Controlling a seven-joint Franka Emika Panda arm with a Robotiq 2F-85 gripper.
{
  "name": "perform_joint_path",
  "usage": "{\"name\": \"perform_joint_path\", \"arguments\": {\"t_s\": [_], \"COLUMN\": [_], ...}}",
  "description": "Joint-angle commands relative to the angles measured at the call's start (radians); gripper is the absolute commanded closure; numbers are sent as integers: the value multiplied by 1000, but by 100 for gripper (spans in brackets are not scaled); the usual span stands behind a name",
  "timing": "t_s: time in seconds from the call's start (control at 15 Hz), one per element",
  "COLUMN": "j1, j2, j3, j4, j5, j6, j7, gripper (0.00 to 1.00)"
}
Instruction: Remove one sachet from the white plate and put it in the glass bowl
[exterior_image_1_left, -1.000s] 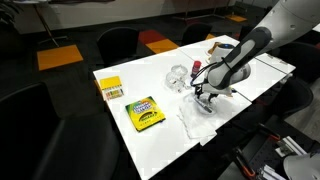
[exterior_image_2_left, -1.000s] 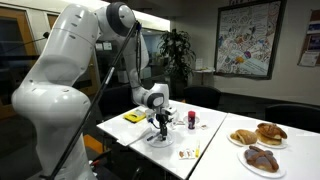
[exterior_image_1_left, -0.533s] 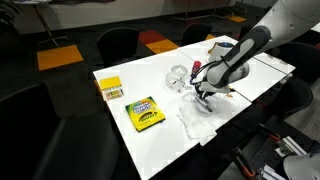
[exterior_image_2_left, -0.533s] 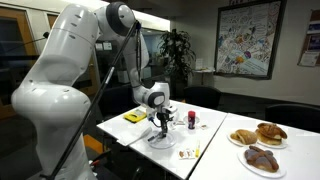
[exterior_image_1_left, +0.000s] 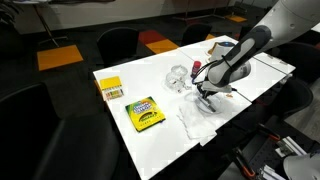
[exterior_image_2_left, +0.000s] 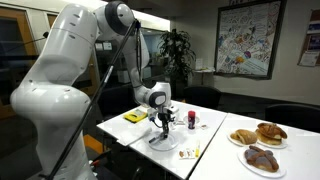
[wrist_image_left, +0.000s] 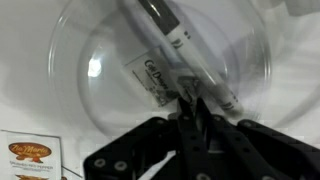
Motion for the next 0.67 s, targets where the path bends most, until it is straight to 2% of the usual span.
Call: {"name": "perform_joint_path", "arguments": {"t_s": [0.0, 0.2, 0.47, 0.6], "j1": [58, 107, 164, 149], "j2": [-52, -76, -112, -142], "j3": [-68, -124, -197, -199], "j4": [-42, -49, -44, -37], "j5": [-31, -72, -188, -234], "j6": [-40, -57, -73, -75], "j7": [35, 74, 150, 144], "gripper": [98, 98, 98, 98]}}
